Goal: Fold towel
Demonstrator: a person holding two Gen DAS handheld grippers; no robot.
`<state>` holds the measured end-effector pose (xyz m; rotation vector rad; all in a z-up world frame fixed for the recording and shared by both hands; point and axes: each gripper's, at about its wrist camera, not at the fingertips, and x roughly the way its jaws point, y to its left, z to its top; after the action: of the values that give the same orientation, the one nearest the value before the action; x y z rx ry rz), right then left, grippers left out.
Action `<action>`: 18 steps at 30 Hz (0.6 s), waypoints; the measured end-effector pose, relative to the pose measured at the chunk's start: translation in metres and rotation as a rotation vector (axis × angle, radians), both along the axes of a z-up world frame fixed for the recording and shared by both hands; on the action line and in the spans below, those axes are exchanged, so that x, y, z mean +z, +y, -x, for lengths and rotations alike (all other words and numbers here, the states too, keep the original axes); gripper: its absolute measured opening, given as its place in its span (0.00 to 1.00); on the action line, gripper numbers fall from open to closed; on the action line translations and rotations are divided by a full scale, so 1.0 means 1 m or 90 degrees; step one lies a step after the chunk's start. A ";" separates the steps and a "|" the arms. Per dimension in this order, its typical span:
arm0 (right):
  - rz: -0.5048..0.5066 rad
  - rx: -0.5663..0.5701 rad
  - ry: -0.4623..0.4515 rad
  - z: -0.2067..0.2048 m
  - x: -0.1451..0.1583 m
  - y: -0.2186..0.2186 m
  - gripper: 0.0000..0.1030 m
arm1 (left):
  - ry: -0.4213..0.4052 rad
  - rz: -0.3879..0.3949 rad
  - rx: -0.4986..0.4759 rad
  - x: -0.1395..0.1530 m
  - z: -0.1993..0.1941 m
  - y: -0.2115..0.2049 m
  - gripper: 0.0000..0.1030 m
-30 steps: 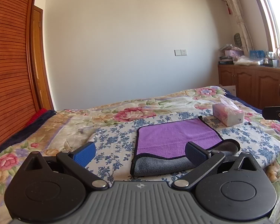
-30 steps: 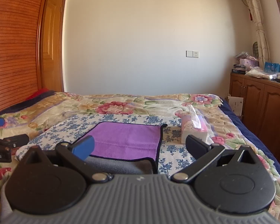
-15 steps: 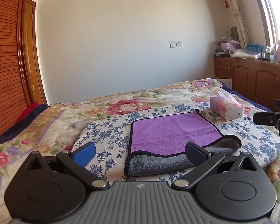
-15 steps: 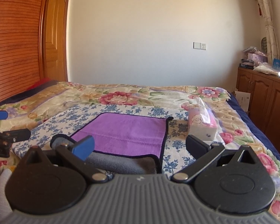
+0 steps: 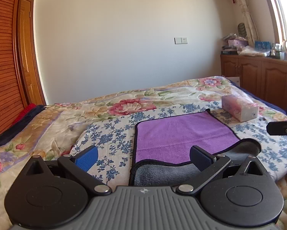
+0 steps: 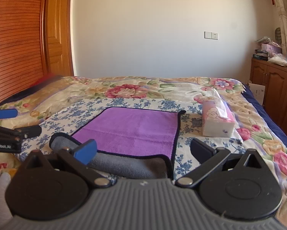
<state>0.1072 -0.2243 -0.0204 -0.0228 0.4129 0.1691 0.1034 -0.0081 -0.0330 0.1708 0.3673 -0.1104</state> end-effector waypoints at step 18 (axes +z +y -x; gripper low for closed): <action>0.006 0.001 0.021 -0.033 -0.011 -0.002 1.00 | 0.034 0.015 0.001 -0.018 -0.045 0.013 0.95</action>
<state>0.1402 -0.2266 -0.0316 -0.0301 0.4473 0.1696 0.1489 0.0048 -0.0513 0.1449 0.4192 -0.1172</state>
